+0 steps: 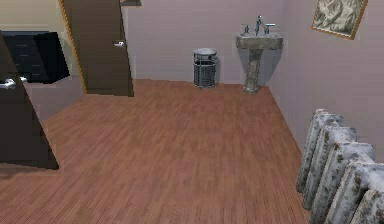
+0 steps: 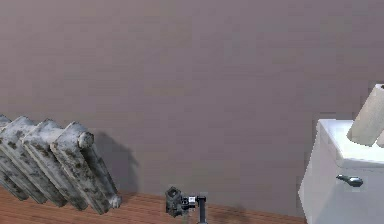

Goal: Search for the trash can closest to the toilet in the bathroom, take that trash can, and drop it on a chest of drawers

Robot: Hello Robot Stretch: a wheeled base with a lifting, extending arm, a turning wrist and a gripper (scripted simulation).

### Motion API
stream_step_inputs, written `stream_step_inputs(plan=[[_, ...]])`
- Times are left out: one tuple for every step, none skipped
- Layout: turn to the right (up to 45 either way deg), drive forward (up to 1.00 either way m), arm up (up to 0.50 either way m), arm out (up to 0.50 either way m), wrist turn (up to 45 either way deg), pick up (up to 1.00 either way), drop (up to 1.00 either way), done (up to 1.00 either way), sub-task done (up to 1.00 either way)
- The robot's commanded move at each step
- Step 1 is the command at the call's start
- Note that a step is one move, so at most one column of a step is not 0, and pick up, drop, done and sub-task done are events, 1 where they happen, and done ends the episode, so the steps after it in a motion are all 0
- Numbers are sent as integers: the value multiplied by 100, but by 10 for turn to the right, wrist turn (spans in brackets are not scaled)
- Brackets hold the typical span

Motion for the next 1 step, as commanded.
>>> stream_step_inputs(plan=[[0,0,0,0,450,0,0,0,0]])
